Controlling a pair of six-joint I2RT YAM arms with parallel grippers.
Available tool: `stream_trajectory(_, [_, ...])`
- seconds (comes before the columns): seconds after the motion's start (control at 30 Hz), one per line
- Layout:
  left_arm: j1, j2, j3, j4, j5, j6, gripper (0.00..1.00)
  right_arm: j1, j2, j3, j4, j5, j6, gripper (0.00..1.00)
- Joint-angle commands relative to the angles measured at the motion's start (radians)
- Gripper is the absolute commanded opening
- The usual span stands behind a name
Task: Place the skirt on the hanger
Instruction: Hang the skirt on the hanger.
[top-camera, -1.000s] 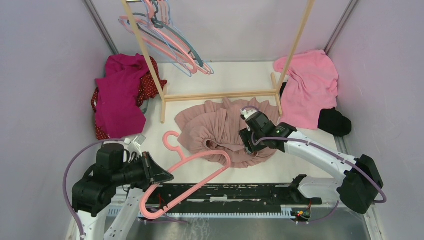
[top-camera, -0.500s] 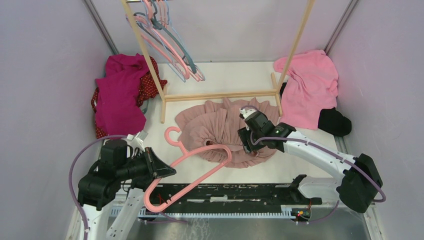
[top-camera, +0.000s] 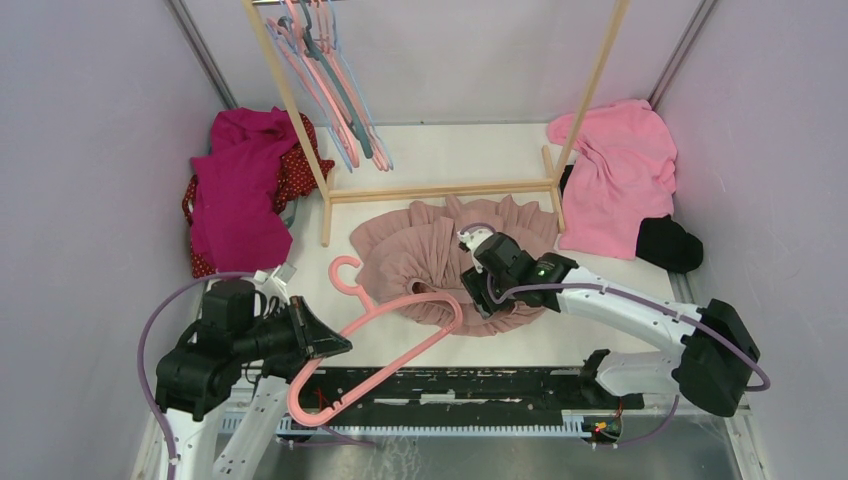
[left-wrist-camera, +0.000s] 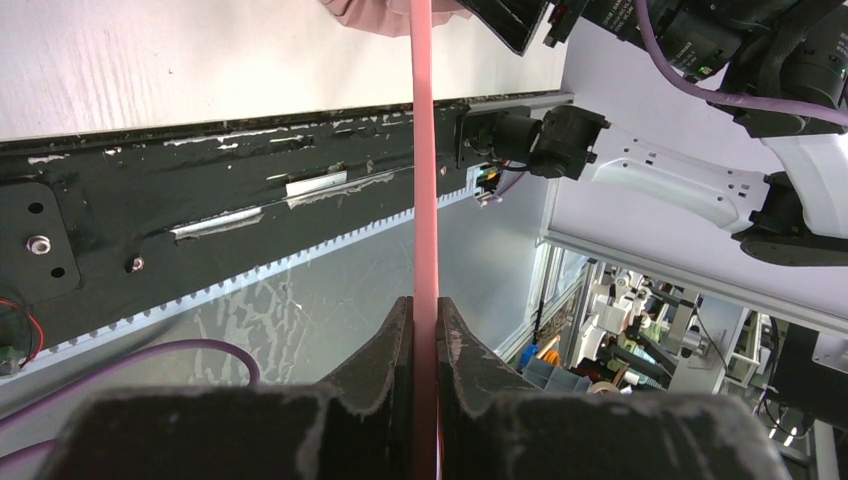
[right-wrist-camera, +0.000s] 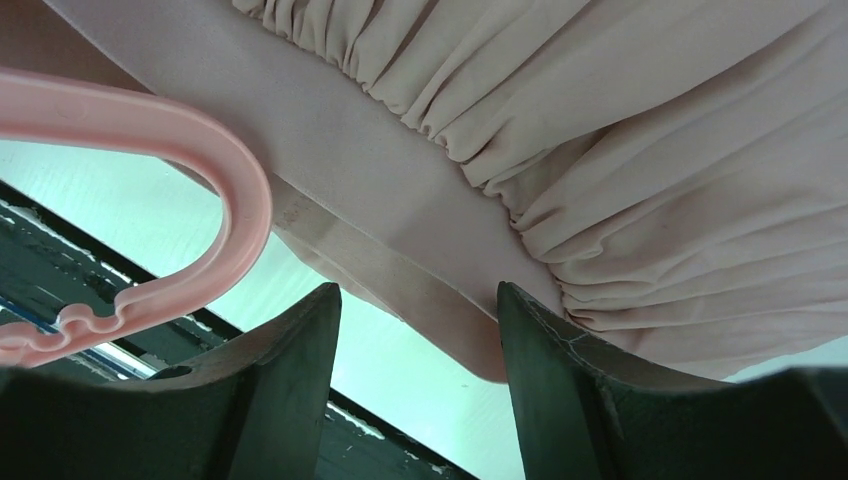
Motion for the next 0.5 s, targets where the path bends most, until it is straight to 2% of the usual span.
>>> stream_trajectory(0.0, [0.007, -0.005, 0.019, -0.003, 0.009, -0.024, 0.03, 0.009, 0.032, 0.025, 0.038, 0.035, -0.012, 0.64])
stream_trajectory(0.47, [0.007, -0.01, -0.008, 0.05, -0.006, -0.064, 0.03, 0.011, 0.083, 0.032, 0.047, 0.095, -0.019, 0.63])
